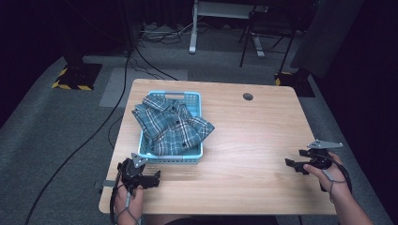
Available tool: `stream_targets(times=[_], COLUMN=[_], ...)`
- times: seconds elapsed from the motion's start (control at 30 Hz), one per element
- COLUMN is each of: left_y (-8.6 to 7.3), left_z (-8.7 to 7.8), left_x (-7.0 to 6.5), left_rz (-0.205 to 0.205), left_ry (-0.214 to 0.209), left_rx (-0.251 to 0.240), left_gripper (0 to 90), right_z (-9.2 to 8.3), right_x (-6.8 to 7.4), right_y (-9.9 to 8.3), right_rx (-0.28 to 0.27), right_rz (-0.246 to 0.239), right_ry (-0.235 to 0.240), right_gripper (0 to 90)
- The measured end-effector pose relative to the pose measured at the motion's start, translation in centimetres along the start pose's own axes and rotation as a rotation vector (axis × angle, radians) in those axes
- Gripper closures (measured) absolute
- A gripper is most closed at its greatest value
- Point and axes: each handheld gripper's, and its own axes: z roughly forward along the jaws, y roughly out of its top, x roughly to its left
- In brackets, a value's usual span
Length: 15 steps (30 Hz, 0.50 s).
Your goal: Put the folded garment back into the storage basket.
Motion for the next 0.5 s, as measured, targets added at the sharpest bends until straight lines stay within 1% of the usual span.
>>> stream_targets(times=[0.2, 0.5], left_y=[0.0, 0.0], left_z=[0.0, 0.0], left_x=[0.0, -0.1], left_rz=[0.0, 0.002], left_ry=[0.0, -0.004], left_rx=[0.0, -0.001], left_gripper=[0.3, 0.3], right_z=[0.4, 0.9], right_x=[-0.1, 0.3], right_y=[-0.9, -2.2], right_rx=[0.01, 0.039], right_rz=[0.013, 0.009], right_ry=[0.006, 0.014], right_gripper=[16.0, 16.0])
